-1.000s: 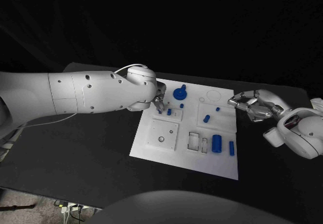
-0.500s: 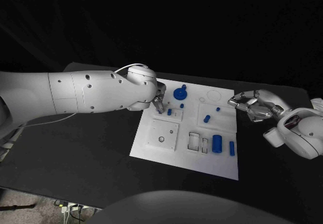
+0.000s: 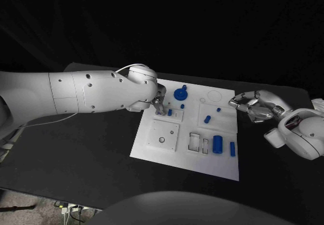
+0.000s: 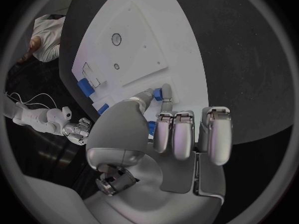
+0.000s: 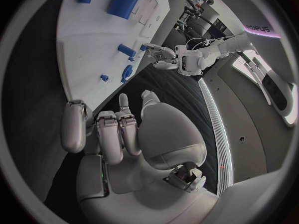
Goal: Assemble the parts on the task board
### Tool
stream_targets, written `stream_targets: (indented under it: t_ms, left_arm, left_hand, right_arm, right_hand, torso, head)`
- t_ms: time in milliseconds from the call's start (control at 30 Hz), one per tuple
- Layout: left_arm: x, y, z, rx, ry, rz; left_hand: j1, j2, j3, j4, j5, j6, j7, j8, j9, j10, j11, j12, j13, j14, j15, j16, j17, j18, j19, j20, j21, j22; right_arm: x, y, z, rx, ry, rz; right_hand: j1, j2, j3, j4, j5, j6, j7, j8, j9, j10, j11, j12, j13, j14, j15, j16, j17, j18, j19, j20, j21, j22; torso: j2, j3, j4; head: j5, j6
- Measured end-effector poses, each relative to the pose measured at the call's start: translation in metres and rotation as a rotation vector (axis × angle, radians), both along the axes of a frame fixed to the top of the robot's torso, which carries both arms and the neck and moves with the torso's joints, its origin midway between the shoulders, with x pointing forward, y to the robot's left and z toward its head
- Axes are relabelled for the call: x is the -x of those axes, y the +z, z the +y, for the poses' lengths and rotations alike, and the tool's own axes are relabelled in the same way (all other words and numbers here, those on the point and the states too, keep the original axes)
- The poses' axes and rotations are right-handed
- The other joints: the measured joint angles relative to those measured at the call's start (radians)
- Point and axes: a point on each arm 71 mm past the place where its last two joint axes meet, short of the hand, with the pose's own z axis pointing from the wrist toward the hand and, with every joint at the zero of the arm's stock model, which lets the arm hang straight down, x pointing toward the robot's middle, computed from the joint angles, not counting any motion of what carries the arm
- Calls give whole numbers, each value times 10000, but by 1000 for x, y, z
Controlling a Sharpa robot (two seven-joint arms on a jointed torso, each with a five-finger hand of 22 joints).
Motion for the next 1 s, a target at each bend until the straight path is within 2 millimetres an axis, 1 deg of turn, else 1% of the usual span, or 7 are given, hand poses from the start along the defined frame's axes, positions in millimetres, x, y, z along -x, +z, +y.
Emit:
stream_targets:
  t_ms: [133, 200, 333, 433, 500, 600, 1000]
  left_arm:
    - [0, 0, 0, 29, -1, 42]
    - [0, 0, 0, 40, -3, 56]
    - [0, 0, 0, 61, -12, 69]
    - [0, -1, 0, 72, -29, 84]
    - [0, -1, 0, 78, -36, 86]
    - [0, -1, 1, 85, -43, 88]
    - [0, -1, 2, 108, -89, 68]
  left_hand:
    - [-247, 5, -186, 345, -144, -106, 98, -1, 52, 8, 67, 0, 0, -1, 74, 0, 0, 0, 0, 73, -75, 0]
    - [-247, 5, -248, 409, -144, -194, 112, -1, 332, -4, 86, 0, 0, -1, 74, 0, 0, 0, 0, 72, -131, 0]
    - [-247, 5, -262, 505, -144, -247, 138, -1, 374, 27, 118, 0, 0, -1, 74, 0, -1, 1, -1, 142, -182, 0]
    - [-246, 5, -294, 538, -144, -448, 225, -1, 1167, 27, 117, 0, 0, 12, 130, 0, -1, 1, -1, 142, -234, 0]
    - [-246, 5, -338, 615, -157, -475, 224, -1, 1297, 7, 137, 0, 0, -3, 145, 0, -1, 0, -1, 143, -243, 0]
    - [-246, 5, -409, 742, -278, -478, 223, -1, 1302, 27, 189, 0, 0, -3, 144, 0, -1, 1, -36, 177, -307, 0]
    - [-444, -8, -602, 1038, -247, -492, 212, -1, 1310, -8, 224, 0, 0, -3, 215, 0, -2, 1, -1, 214, -349, 0]
  right_arm:
    - [0, 0, 0, 3, -4, 4]
    - [0, 0, 0, 4, -5, 7]
    - [0, 0, 0, 6, -2, 14]
    - [0, 0, 0, 9, 1, 21]
    - [0, -1, 0, 12, 2, 32]
    - [0, -2, 0, 20, 2, 62]
    - [1, -5, 0, 38, 19, 165]
  right_hand:
    - [0, 0, 0, 0, 41, 0, 0, 0, 0, -15, 17, 4, -4, 0, 0, 0, -1, 0, 0, 0, 0, 0]
    - [-1, 0, 18, -18, 41, 0, 0, 0, 0, -18, 14, 5, -6, 0, 1, 0, 0, 0, 0, 0, 1, 0]
    - [-1, -1, 28, -28, 41, 0, 0, 0, 1, -39, -4, 16, -11, 0, 1, 0, -1, 0, 1, 0, 1, -1]
    - [-1, -1, 27, -28, 41, 0, 0, 0, 1, -40, -3, 17, -11, 0, 1, 0, -1, -1, 1, 0, 1, 1]
    - [-1, -1, 28, -28, 41, 0, 0, 0, 1, -42, -2, 26, -11, 0, 1, 0, -1, 0, 1, 0, 1, 7]
    - [40, -43, 27, -28, 41, 0, 0, 0, 1, -35, -9, 33, -11, 1, 1, 0, -1, 0, 1, 0, 1, 7]
    - [39, -44, 27, -27, 81, 0, 0, 0, 1, -16, -26, -2, -1, 2, 3, 0, 6, -1, 1, 0, 1, 6]
  torso:
    - [0, 0, 0]
    - [0, 0, 0]
    - [1, 0, 0]
    - [4, 1, -1]
    - [4, 2, 0]
    - [4, 4, -1]
    - [4, 3, -2]
  head:
    - [-12, 0]
    - [-13, 0]
    - [-14, 0]
    - [-12, 0]
    - [-10, 0]
    - [-7, 0]
    - [-6, 0]
